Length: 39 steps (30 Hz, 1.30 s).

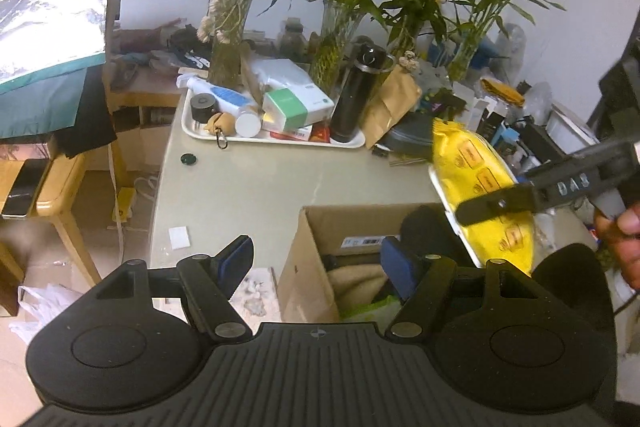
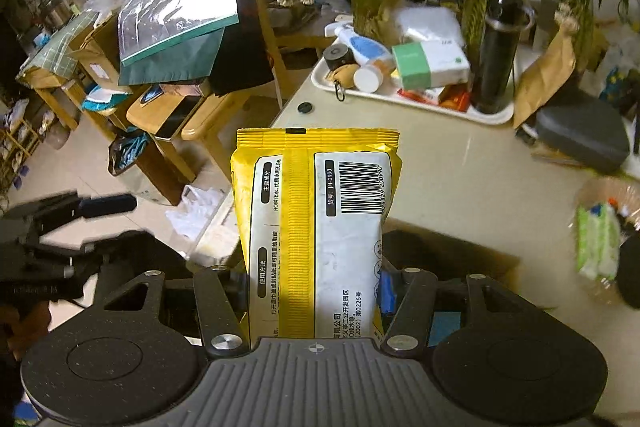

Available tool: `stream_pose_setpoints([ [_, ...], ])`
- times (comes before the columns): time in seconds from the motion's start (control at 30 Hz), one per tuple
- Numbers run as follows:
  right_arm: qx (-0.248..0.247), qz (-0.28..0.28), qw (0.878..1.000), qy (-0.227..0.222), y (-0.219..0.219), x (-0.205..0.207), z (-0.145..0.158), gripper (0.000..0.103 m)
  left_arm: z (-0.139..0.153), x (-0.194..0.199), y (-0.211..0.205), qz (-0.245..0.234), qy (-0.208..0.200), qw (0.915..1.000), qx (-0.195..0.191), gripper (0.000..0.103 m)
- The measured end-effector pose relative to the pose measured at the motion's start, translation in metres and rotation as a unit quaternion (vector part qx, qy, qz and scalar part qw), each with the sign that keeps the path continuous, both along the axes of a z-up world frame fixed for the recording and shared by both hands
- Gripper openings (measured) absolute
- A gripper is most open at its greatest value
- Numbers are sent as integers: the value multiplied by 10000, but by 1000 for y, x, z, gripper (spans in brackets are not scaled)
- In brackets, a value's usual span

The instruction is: Organize soft objects

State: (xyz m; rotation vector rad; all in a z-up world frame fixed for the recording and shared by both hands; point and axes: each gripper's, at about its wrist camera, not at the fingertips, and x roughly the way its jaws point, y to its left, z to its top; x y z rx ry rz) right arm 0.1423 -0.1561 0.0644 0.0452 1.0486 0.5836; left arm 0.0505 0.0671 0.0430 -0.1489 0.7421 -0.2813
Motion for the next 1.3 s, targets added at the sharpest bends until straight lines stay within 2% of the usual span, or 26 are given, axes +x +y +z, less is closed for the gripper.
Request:
stream_pose_setpoints([
  [0.2,80,-63,9998,153,26,7,-9,59,-7,-11,7,118,-32,9999,38,70],
  [0.33,128,-148,9977,650,45,18,-27,65,-9,-14,9,299,-12,9995,111,70],
  [0.37,76,-127,9981,603,48,18,-30,69,-9,-15,9,320,-3,9994,131,70],
  [0.4,39,-121,9987,496,50,17,-30,78,-10,-16,8,313,-3,9994,168,70],
  [0.47,26,-135,9992,383,49,13,-30,86,-11,-17,7,316,-7,9992,242,70],
  [0.6,96,-105,9997,195,40,4,-22,95,-15,-18,3,286,25,9990,357,70],
  [0.8,-52,-205,9989,-417,19,-14,-8,103,-16,-17,-7,201,40,9987,473,70],
  [0.9,-193,-315,9963,-779,4,-27,-6,103,-15,-20,-15,109,-25,9985,540,70],
  [1.03,-292,-514,9931,-1012,-20,-45,-11,103,-14,-25,-30,-6,-125,9972,734,71],
  [1.2,-413,-645,9904,-1154,-42,-69,-22,103,-13,-39,-50,-145,-531,9938,970,84],
  [1.3,-474,-695,9896,-1169,-52,-82,-32,103,-15,-42,-59,-228,-489,9936,991,89],
])
